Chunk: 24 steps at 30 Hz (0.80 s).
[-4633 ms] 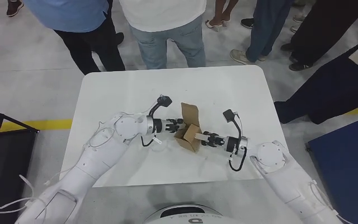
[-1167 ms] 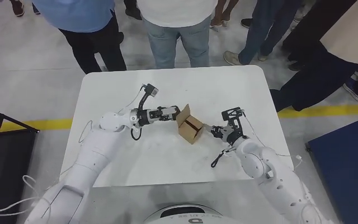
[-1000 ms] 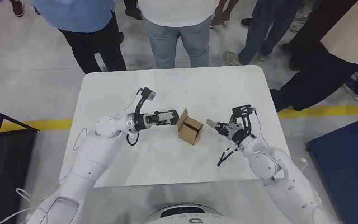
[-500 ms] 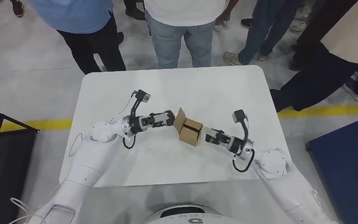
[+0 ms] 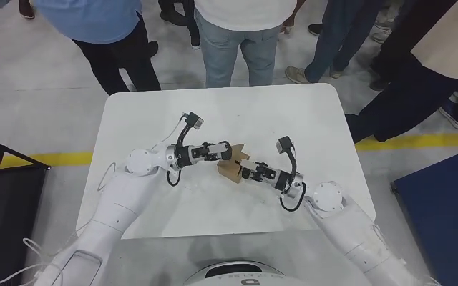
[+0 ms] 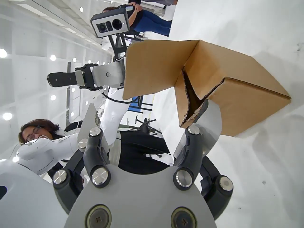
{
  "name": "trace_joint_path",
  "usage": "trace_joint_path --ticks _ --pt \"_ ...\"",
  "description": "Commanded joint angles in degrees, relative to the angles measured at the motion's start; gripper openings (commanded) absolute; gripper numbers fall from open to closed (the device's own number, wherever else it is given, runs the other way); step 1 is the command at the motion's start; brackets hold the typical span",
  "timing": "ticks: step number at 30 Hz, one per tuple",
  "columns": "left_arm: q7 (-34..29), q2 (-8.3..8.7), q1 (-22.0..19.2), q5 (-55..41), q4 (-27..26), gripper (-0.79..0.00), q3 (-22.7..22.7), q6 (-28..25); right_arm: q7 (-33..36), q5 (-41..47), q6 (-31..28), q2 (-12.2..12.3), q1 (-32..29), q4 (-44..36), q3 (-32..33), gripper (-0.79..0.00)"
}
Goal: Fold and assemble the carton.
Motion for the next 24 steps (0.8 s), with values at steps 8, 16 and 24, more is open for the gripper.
trace_joint_path --ticks 8,16,24 --pt "2.76 -0.95 -2.62 4.00 4.17 0.000 3.23 1.62 0.80 1.26 -2.48 -0.18 0.22 1.93 0.41 -0.068" --pt "4.49 -1.75 -4.38 6.21 6.77 0.000 5.41 2.03 0.05 1.32 -4.25 0.88 -3.60 -1.44 5.65 -0.058" --pt "4.82 -2.26 -5.40 6.48 7.92 0.000 6.48 2.09 1.36 -0.41 -2.93 1.57 -7.03 -8.04 7.93 -0.065"
